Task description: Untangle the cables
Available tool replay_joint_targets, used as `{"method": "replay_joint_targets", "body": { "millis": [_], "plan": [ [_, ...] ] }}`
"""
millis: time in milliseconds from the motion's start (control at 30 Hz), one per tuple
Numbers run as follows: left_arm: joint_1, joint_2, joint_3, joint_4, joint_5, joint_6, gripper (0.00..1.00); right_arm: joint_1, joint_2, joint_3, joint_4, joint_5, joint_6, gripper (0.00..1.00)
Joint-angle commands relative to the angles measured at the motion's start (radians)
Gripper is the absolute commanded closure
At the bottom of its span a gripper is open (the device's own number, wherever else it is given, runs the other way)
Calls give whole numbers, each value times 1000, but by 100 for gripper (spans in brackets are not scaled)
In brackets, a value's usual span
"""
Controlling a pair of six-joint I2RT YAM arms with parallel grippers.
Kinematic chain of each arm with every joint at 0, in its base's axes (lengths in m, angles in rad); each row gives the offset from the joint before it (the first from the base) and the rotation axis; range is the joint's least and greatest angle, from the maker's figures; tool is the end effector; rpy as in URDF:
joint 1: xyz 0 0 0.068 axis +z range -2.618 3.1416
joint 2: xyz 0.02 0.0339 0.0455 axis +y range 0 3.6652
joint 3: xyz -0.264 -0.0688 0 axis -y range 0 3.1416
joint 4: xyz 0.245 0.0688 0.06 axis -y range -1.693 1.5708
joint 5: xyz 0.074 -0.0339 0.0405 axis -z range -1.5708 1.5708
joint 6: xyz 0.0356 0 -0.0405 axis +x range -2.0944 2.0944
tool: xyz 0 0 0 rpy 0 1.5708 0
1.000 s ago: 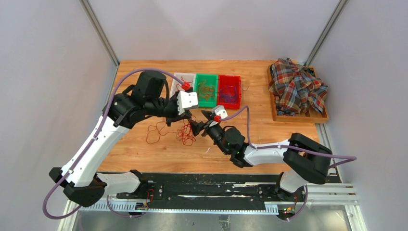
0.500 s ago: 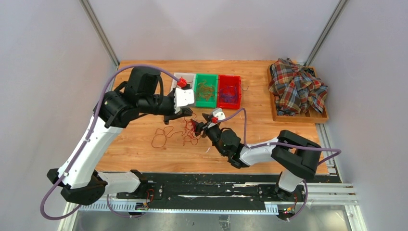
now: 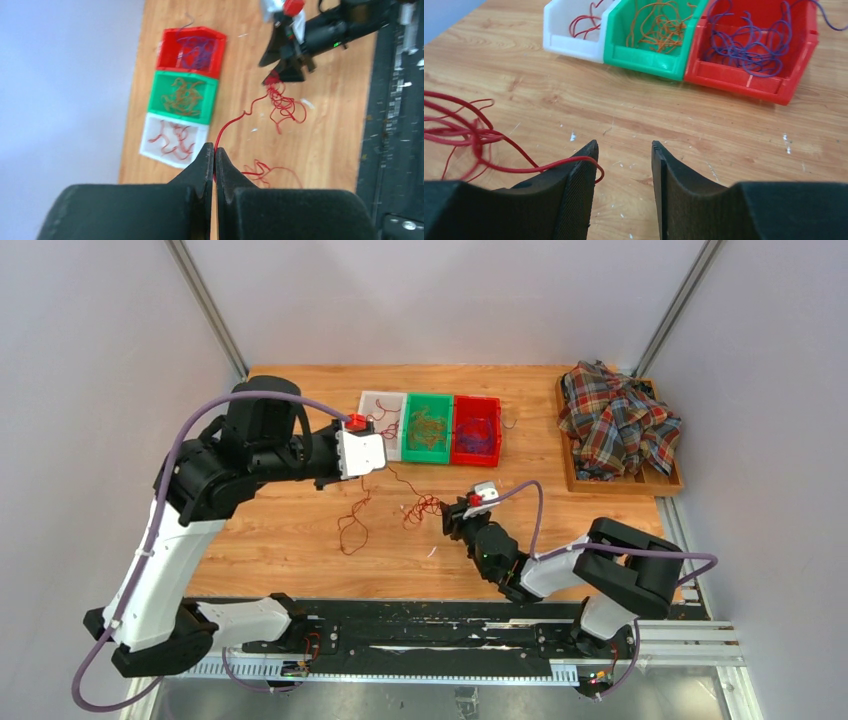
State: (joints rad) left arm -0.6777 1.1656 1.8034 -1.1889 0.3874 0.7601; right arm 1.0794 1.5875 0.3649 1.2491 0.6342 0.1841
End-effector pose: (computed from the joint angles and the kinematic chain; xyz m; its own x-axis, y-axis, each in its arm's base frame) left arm 0.1226 -0.1159 0.4942 0.2771 0.5959 -0.7538 0.8835 0.1503 0.4436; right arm 0.1446 0.2255 0.1704 -0.0666 0.1881 -0.9799 -0.4257 0.8828 0.1984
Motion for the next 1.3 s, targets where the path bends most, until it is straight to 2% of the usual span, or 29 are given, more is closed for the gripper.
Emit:
{"method": "replay_joint_targets", "body": {
  "millis": [0,300,400,500,633,733,800,933,1067,1267],
  "plan": [
    [-8,-32,73,-22,-193,133,100,-52,-44,-33,-70,65,154,56],
    [-8,-57,61,-20,-471,328,99,-160,-155,-87,-230,31,416,55],
    [12,-38,68,14,-585,359,99,-177,-213,-104,-263,25,412,55],
    [36,-49,75,19,-485,349,100,-179,-260,-74,-320,1,342,55],
    [36,-76,23,17,-368,306,100,-156,-298,-16,-259,-141,184,44],
    [36,-97,-31,17,-323,304,99,-138,-334,51,-208,-349,100,36],
    [36,-110,-58,17,-305,308,100,-136,-353,118,-214,-525,78,34],
    [36,-119,-80,19,-258,309,99,-138,-341,251,-217,-801,121,29],
    [35,-109,-80,20,-177,286,99,-158,-250,384,-189,-1043,198,24],
    [33,-86,-75,19,-134,239,99,-159,-155,491,-178,-1163,267,23]
  ]
}}
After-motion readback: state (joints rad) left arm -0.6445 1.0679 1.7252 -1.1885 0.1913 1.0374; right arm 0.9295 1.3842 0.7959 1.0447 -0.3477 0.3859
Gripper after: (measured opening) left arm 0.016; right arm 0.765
